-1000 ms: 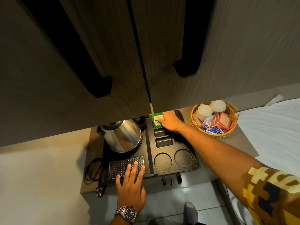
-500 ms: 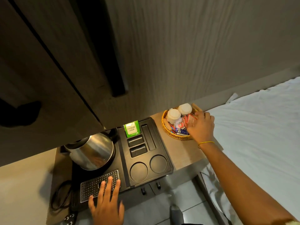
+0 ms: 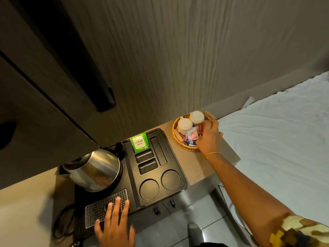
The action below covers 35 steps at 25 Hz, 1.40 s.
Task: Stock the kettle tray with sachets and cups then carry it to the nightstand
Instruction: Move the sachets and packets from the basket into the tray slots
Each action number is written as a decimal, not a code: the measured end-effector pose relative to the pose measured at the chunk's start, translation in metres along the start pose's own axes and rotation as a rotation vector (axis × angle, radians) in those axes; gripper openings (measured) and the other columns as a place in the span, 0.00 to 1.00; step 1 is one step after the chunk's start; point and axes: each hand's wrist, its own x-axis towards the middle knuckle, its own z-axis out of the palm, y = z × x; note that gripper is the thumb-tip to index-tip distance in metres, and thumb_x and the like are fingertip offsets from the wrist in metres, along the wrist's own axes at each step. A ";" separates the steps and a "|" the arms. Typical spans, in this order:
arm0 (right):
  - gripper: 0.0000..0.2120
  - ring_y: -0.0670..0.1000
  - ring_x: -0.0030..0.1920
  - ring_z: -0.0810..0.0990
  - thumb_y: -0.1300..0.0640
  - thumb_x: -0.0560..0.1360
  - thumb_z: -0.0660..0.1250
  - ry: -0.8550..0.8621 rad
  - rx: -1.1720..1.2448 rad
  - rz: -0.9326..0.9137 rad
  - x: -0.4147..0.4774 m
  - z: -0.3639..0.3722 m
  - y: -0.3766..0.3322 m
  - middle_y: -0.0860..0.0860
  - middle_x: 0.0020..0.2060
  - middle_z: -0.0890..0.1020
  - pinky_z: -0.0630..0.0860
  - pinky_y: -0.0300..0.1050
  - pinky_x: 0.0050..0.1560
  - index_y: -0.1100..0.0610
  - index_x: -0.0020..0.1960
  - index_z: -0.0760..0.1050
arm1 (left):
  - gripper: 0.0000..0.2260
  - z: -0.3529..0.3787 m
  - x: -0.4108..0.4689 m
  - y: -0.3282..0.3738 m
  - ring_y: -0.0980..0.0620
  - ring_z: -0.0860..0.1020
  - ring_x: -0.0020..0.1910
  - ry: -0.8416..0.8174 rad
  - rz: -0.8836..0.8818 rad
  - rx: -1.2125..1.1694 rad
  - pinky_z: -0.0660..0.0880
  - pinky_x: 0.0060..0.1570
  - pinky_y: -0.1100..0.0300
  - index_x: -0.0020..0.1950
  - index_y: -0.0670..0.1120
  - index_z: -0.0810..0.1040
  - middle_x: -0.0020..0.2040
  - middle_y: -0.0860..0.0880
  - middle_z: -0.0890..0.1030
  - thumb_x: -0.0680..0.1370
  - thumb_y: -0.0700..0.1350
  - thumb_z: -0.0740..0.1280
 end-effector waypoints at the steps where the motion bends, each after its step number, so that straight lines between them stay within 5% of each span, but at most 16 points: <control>1: 0.29 0.59 0.66 0.78 0.49 0.71 0.78 -0.008 0.008 0.033 0.002 0.000 0.001 0.54 0.73 0.70 0.73 0.59 0.68 0.51 0.68 0.70 | 0.45 0.000 0.000 -0.001 0.43 0.70 0.73 -0.005 -0.002 -0.004 0.62 0.64 0.31 0.74 0.55 0.69 0.77 0.48 0.69 0.56 0.53 0.76; 11: 0.18 0.57 0.56 0.84 0.60 0.77 0.72 0.247 0.455 0.135 0.002 -0.028 -0.004 0.56 0.59 0.84 0.82 0.51 0.54 0.54 0.66 0.76 | 0.46 0.004 0.001 -0.007 0.44 0.65 0.75 -0.019 -0.013 0.020 0.63 0.64 0.31 0.76 0.55 0.67 0.79 0.48 0.65 0.58 0.55 0.76; 15: 0.16 0.42 0.51 0.81 0.56 0.74 0.75 0.053 0.513 -0.071 -0.021 -0.030 -0.056 0.38 0.52 0.83 0.73 0.24 0.44 0.42 0.58 0.76 | 0.44 0.004 0.000 -0.007 0.46 0.61 0.77 -0.013 -0.026 0.016 0.65 0.65 0.31 0.77 0.57 0.65 0.80 0.49 0.63 0.61 0.55 0.74; 18: 0.20 0.29 0.47 0.79 0.60 0.71 0.76 -0.306 0.448 -0.281 -0.036 -0.003 -0.109 0.27 0.42 0.81 0.70 0.20 0.40 0.36 0.46 0.75 | 0.44 0.005 0.000 -0.008 0.47 0.60 0.77 -0.017 -0.029 0.015 0.65 0.65 0.31 0.77 0.57 0.63 0.80 0.49 0.62 0.62 0.55 0.74; 21: 0.20 0.47 0.61 0.81 0.61 0.73 0.74 -0.681 0.230 -0.411 -0.041 0.030 -0.151 0.43 0.56 0.84 0.78 0.38 0.58 0.42 0.61 0.79 | 0.46 0.006 0.000 -0.009 0.46 0.60 0.77 -0.027 -0.033 0.010 0.67 0.65 0.31 0.77 0.57 0.62 0.80 0.49 0.62 0.61 0.54 0.74; 24: 0.22 0.58 0.65 0.79 0.63 0.74 0.72 -0.828 -0.036 -0.556 -0.042 0.052 -0.173 0.57 0.64 0.81 0.78 0.54 0.64 0.53 0.67 0.77 | 0.48 0.008 0.000 -0.011 0.46 0.59 0.78 -0.035 -0.028 0.006 0.67 0.65 0.31 0.78 0.58 0.58 0.80 0.49 0.61 0.60 0.54 0.74; 29: 0.18 0.61 0.61 0.81 0.61 0.75 0.70 -0.893 -0.133 -0.609 -0.051 0.073 -0.178 0.61 0.60 0.82 0.78 0.54 0.60 0.60 0.64 0.77 | 0.51 0.012 -0.002 -0.014 0.48 0.55 0.79 -0.025 -0.032 -0.018 0.64 0.67 0.31 0.80 0.60 0.49 0.81 0.52 0.55 0.62 0.54 0.72; 35: 0.23 0.61 0.64 0.80 0.59 0.77 0.68 -0.932 -0.148 -0.535 -0.048 0.075 -0.169 0.61 0.65 0.80 0.77 0.55 0.65 0.59 0.71 0.72 | 0.50 0.015 0.000 -0.015 0.47 0.57 0.79 -0.029 -0.029 -0.020 0.62 0.67 0.31 0.80 0.60 0.51 0.82 0.51 0.55 0.62 0.55 0.72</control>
